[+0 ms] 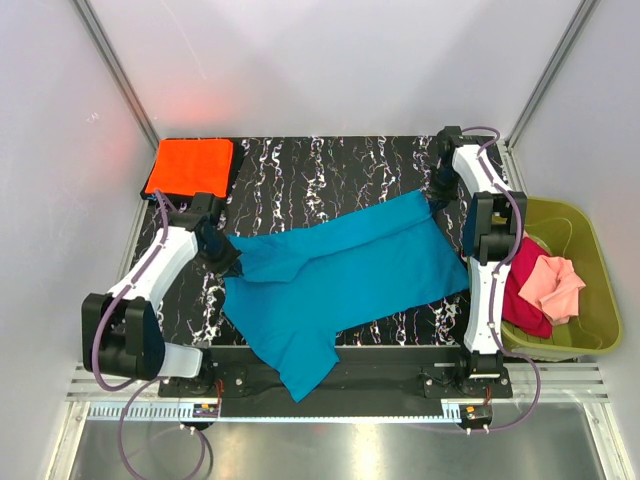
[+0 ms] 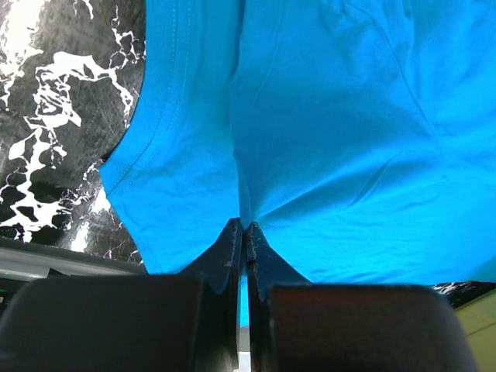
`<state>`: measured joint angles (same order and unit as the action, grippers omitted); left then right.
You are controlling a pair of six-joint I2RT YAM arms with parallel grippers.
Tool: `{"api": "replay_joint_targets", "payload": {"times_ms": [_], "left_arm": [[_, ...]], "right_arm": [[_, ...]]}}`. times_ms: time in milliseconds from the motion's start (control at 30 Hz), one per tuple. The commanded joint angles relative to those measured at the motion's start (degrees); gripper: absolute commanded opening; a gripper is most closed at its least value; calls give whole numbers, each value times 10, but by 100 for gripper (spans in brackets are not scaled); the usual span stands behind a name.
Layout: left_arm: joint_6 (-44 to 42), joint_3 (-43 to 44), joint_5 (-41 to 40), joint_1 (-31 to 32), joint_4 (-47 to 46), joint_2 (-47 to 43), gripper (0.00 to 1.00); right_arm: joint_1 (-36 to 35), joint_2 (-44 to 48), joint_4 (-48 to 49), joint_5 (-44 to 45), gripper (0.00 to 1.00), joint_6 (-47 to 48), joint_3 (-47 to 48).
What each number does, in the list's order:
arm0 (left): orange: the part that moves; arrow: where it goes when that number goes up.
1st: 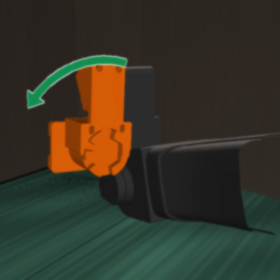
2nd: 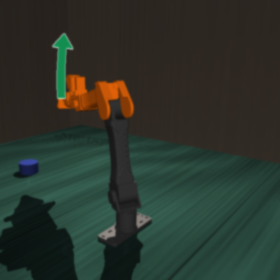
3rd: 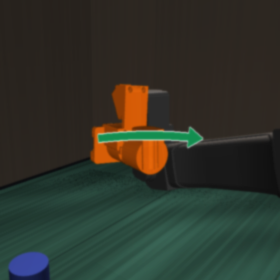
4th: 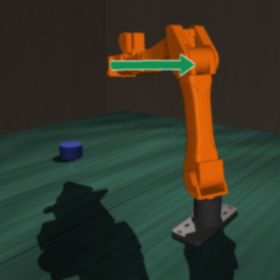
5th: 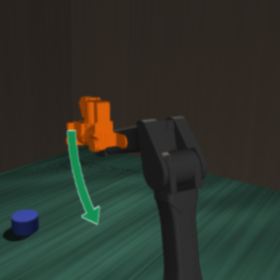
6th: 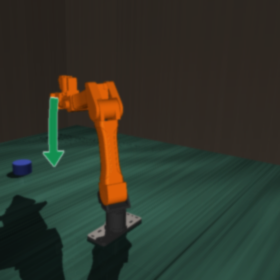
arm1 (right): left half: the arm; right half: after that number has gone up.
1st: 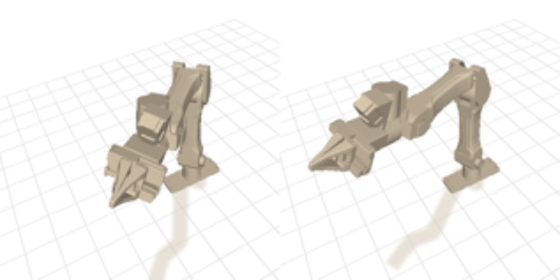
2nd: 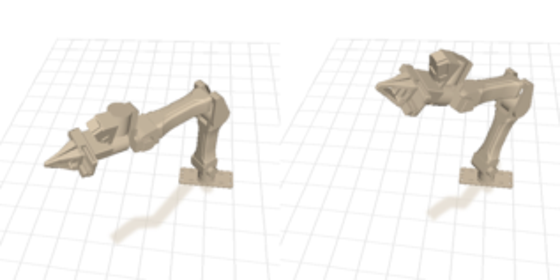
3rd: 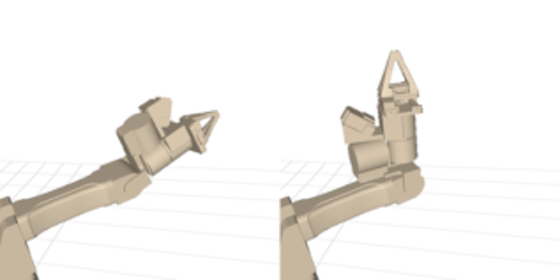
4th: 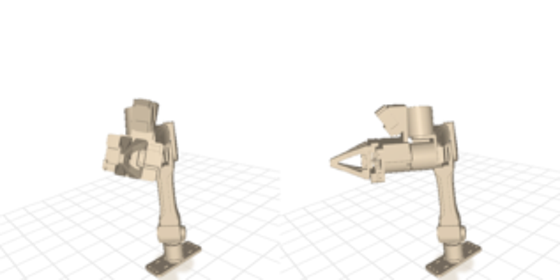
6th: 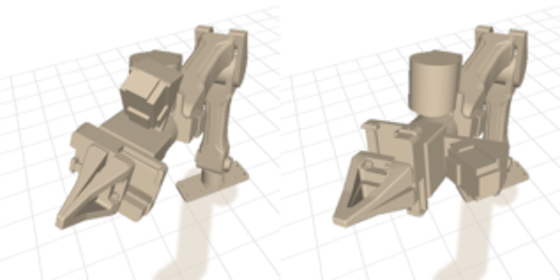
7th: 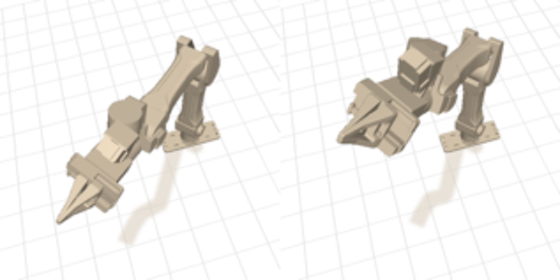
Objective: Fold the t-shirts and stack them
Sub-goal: Fold the tshirt
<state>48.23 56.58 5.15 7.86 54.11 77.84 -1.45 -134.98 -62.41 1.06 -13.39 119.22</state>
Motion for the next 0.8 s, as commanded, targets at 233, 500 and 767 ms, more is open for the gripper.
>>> {"api": "replay_joint_targets", "payload": {"times_ms": [233, 500, 767], "left_arm": [[-35, 38, -68, -3, -24, -36, 80], [-117, 148, -98, -4, -48, 40, 66], [-159, 174, -73, -22, -95, 128, 50]], "right_arm": [[-8, -2, -5, 24, 43, -8, 76], [-19, -25, 17, -61, 51, -24, 123], [-18, -77, 22, -120, 51, -51, 183]]}}
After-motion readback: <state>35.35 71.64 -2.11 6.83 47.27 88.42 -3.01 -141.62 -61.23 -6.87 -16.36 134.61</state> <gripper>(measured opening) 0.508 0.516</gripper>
